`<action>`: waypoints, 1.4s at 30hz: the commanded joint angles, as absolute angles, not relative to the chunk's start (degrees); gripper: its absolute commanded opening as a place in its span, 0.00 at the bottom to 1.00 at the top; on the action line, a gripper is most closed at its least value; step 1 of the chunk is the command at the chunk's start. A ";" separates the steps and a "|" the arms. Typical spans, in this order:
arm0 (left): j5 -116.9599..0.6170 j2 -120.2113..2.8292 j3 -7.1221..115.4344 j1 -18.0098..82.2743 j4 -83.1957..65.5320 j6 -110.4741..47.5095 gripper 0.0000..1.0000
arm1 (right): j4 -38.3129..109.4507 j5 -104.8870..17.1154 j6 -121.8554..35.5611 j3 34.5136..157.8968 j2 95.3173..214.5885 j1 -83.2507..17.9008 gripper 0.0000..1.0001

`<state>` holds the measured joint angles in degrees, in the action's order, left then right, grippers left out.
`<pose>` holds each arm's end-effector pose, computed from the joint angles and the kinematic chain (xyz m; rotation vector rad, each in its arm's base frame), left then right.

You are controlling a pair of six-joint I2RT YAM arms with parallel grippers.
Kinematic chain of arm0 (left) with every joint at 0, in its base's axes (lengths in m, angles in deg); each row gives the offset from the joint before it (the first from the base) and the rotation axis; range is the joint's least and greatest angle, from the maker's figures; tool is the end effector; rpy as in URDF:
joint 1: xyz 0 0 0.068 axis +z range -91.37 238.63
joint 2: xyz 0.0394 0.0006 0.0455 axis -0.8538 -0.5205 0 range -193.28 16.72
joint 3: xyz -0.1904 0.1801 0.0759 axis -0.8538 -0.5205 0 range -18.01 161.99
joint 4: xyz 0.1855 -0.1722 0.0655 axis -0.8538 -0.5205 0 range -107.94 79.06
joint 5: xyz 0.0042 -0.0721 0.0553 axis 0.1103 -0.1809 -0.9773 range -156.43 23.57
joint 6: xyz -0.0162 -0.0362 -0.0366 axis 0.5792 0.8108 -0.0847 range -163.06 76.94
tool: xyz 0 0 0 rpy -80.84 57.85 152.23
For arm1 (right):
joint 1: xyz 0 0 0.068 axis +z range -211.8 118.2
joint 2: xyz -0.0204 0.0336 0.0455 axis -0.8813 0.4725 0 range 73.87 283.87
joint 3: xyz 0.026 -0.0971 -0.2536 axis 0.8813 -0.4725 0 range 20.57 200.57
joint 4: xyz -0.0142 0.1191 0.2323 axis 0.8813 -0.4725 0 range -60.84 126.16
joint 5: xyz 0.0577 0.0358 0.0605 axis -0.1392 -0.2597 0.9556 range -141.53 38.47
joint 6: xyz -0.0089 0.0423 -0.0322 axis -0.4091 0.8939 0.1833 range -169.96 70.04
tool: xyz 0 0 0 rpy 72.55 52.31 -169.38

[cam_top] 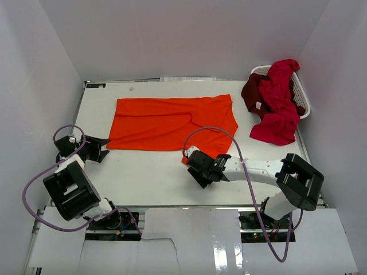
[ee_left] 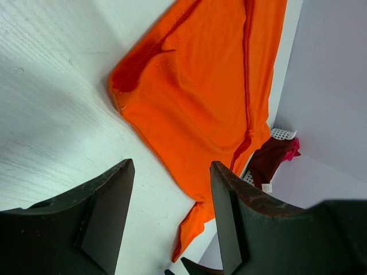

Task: Fold and stack the t-shirts
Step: Grap the side of the flattened tshirt closest away from the robot with both arms

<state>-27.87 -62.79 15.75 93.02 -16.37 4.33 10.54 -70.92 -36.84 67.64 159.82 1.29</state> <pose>0.2186 0.1226 0.1601 -1.3425 2.0008 -0.9266 0.1355 0.2407 0.1727 -1.0022 2.3877 0.0134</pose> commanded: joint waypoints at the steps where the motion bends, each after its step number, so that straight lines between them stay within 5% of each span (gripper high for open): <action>1: -27.41 -63.53 17.85 93.35 -15.42 3.43 0.66 | 12.78 -71.57 -38.18 70.32 161.58 0.78 0.59; 20: -28.38 -65.02 18.55 93.44 -15.24 2.20 0.65 | 15.77 -67.09 -40.56 68.65 163.61 -5.11 0.46; 30: -28.90 -64.32 17.76 93.35 -15.15 2.47 0.63 | 14.89 -65.06 -40.03 67.68 162.55 -5.55 0.24; 42: -30.40 -62.03 13.72 93.44 -14.98 3.43 0.63 | 13.31 -63.13 -40.47 68.82 163.43 -5.55 0.27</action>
<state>-29.88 -63.97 14.54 93.07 -15.58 3.31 15.37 -64.85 -40.14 68.49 162.95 -5.25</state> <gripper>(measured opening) 0.624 0.268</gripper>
